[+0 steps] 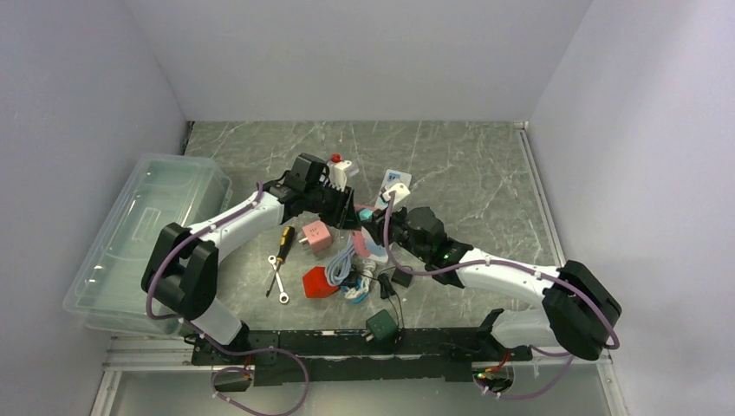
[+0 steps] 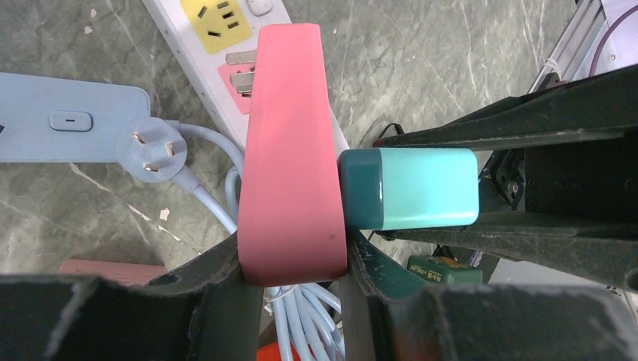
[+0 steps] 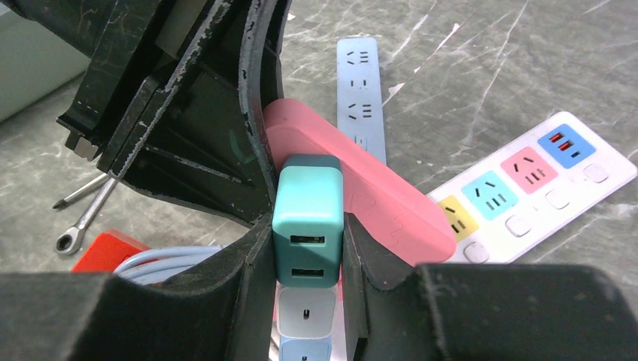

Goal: Pull the plug off the socket
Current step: Remove the plug from the socket.

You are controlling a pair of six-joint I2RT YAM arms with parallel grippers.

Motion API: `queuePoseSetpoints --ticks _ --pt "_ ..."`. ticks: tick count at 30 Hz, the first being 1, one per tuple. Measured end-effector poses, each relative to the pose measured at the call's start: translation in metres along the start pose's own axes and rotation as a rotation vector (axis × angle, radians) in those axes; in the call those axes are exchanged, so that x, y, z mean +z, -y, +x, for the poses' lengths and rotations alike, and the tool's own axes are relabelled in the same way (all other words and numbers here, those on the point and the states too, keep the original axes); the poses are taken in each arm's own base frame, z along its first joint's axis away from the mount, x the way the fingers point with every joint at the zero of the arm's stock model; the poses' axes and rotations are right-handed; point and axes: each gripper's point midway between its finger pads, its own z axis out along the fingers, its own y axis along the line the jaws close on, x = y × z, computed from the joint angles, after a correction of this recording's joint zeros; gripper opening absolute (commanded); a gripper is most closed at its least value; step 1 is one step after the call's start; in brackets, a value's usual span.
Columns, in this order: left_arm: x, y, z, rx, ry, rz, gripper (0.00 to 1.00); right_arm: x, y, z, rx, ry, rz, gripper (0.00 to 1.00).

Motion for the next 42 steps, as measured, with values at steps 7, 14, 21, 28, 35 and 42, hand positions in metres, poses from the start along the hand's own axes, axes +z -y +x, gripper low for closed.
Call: queuePoseSetpoints --ticks 7,14,21,28,35,42 --pt "-0.002 -0.001 0.001 -0.007 -0.005 -0.004 0.0 0.001 -0.003 0.0 -0.046 0.005 0.037 0.0" --pt "-0.002 -0.001 0.0 -0.001 0.001 -0.004 0.0 0.001 0.004 -0.002 -0.011 0.005 0.024 0.0" --pt "0.0 0.0 -0.004 0.021 0.017 -0.009 0.0 -0.004 0.012 -0.001 0.077 -0.005 -0.059 0.0" --pt "0.0 0.0 -0.002 0.015 0.009 -0.011 0.0 -0.003 0.004 0.0 0.042 -0.006 -0.047 0.0" --pt "-0.003 -0.002 0.001 0.0 -0.002 -0.018 0.0 0.001 -0.004 -0.001 -0.056 0.0 0.038 0.0" --pt "-0.003 -0.002 0.0 0.001 0.001 -0.018 0.0 0.002 0.002 -0.002 -0.042 0.001 0.051 0.0"
